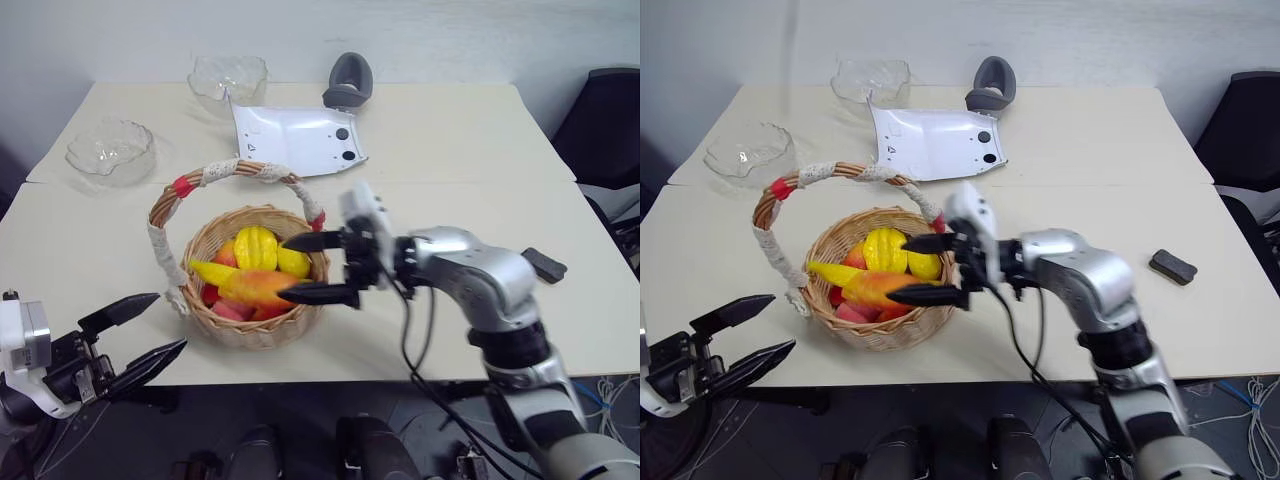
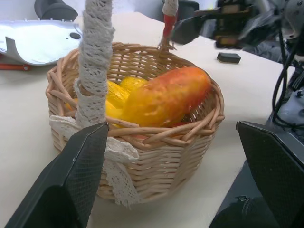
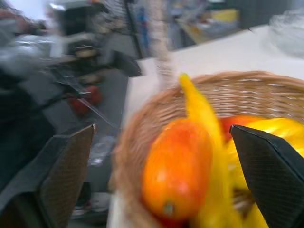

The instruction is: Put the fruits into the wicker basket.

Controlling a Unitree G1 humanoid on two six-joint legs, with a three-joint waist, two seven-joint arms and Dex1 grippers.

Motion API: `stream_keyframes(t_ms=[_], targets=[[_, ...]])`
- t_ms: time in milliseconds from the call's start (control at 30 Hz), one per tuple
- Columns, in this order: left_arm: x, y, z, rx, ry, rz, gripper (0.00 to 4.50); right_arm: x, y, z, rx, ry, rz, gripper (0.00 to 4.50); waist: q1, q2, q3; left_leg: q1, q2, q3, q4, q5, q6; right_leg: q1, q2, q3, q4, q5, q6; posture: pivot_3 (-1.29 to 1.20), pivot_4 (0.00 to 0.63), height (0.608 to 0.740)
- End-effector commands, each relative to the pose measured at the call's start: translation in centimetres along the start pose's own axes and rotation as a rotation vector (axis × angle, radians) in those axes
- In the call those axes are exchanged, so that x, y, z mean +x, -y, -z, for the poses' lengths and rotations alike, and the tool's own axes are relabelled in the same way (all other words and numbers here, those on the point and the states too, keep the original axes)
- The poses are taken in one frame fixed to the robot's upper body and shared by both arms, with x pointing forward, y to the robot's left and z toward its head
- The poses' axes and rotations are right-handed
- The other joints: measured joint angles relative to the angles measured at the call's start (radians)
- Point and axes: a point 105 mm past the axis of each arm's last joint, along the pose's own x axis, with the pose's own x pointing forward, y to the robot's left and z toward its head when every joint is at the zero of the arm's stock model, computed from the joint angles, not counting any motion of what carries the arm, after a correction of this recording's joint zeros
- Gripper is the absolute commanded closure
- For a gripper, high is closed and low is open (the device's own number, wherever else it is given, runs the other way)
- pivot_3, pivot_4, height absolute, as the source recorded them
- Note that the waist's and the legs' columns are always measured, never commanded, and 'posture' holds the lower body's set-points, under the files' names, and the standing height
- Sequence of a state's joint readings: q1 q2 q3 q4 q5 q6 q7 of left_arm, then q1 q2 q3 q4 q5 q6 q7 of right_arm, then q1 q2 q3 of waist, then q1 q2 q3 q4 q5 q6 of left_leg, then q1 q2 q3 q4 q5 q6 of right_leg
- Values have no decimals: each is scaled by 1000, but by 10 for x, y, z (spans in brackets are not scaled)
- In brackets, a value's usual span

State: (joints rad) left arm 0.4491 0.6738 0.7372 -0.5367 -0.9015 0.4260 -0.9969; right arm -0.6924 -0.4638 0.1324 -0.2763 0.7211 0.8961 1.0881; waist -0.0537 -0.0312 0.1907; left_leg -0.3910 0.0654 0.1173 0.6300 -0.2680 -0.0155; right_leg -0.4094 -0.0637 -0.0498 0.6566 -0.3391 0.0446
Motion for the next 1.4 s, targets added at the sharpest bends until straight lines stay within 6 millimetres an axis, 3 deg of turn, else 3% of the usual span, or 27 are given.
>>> stream_keyframes(t_ms=[33,133,200,300,433,567,633,867,1000,1267,1400], targets=[[-3,1,-9,38,8,-11,0,-34,-7,-3,79,7,-34,40,0,0,0,0,0,0,0,0,0,0,0,0,0,0,0,0,150,740],[-5,0,-10,40,4,-15,0,-60,32,-5,-57,7,157,40,-9,0,0,2,1,1,0,0,0,1,1,1,0,0,0,0,150,740],[-4,1,-10,41,7,-13,0,-60,51,-11,-153,21,201,40,-17,0,0,3,1,2,0,1,0,1,3,1,1,0,-1,0,150,740],[-1,3,-9,32,6,4,0,-45,62,-14,-201,39,141,40,-27,1,0,3,1,2,-1,2,-3,0,4,1,2,-1,-1,0,150,740],[2,4,-7,22,-2,30,0,-10,71,-10,-243,6,19,40,-32,1,0,2,3,2,-1,2,-4,-1,5,1,2,-1,-1,0,150,740],[3,2,-9,33,6,28,0,17,73,-23,-238,4,-64,40,-30,1,1,2,3,2,0,3,-4,-2,4,1,3,-1,-1,0,150,740],[3,2,-8,29,3,31,0,23,73,-29,-235,13,-78,624,-27,1,1,1,2,2,0,2,-4,-2,3,1,3,-1,-1,0,150,740],[10,2,-7,25,8,48,0,24,77,-15,-261,-42,-83,3122,-26,1,0,1,1,0,-1,2,-4,-1,1,0,2,-1,-1,0,150,740],[15,1,-4,22,7,73,0,7,74,-12,-276,-30,-46,4348,-26,1,0,2,1,0,-1,2,-4,-1,2,0,3,-1,-1,0,150,740],[32,-4,-4,15,17,163,0,-47,44,-35,-293,79,161,4340,-2,1,1,1,1,0,-1,2,-3,-1,1,0,2,-1,-1,0,150,740],[52,-9,-9,58,43,233,0,-101,34,-44,-289,125,456,4340,5,2,1,1,1,-1,-1,2,-4,-1,1,-1,2,-1,-1,0,150,740]])
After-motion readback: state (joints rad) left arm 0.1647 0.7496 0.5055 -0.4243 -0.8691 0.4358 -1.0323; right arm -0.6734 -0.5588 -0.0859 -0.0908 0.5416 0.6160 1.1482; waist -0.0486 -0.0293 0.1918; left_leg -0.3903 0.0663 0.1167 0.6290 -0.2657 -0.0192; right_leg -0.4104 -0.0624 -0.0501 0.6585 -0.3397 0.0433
